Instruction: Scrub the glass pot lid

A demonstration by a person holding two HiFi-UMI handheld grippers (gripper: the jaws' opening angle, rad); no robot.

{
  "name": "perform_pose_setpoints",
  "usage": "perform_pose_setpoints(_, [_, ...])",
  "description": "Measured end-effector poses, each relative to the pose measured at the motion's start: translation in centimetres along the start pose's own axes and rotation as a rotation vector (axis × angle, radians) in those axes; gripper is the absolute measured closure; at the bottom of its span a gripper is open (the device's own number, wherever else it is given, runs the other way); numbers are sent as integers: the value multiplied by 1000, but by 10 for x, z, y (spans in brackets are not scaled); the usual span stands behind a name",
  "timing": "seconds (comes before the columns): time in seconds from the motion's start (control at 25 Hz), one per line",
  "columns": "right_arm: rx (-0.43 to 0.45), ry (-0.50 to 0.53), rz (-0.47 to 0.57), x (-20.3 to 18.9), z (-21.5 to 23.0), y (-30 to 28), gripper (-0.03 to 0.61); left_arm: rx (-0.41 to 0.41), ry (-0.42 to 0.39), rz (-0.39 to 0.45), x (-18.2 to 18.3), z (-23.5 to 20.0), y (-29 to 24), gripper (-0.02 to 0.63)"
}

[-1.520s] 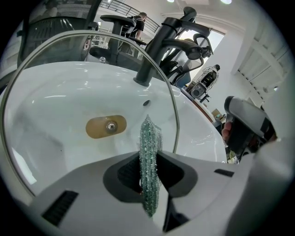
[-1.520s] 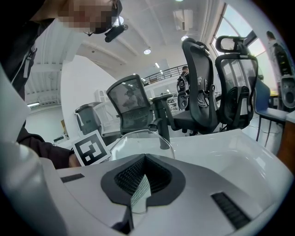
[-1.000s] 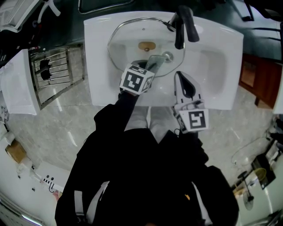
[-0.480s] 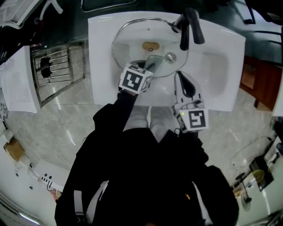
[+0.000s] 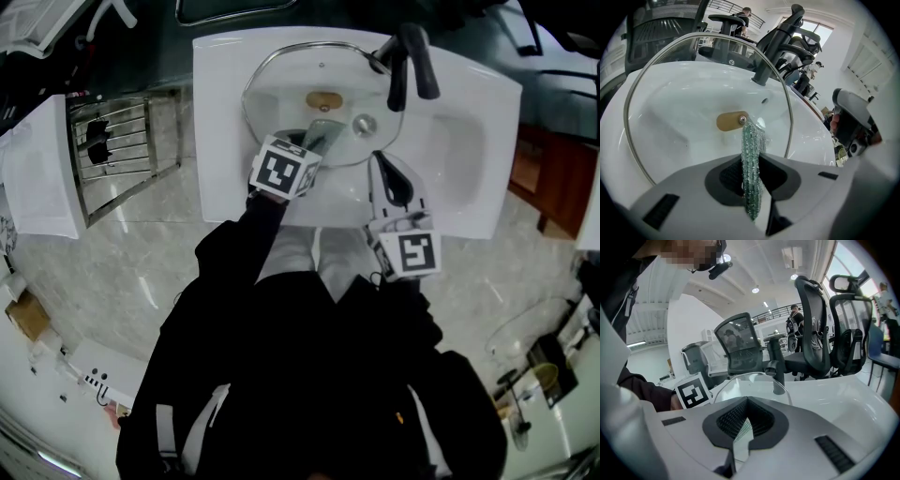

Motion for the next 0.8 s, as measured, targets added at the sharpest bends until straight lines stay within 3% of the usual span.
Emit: perform_pose_setpoints(0.8, [10,8,-11,7,-1,-6,589,68,-56,-56,-6,-12,11,538])
Point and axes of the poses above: the fingertips, and each gripper's own axes: y backward along the fingers, z to its right, x out of its top, the point moved 10 cm from there along y, backward along the fingers, and after that the axes turned 15 degrees about -z, right-handed, at the moved point
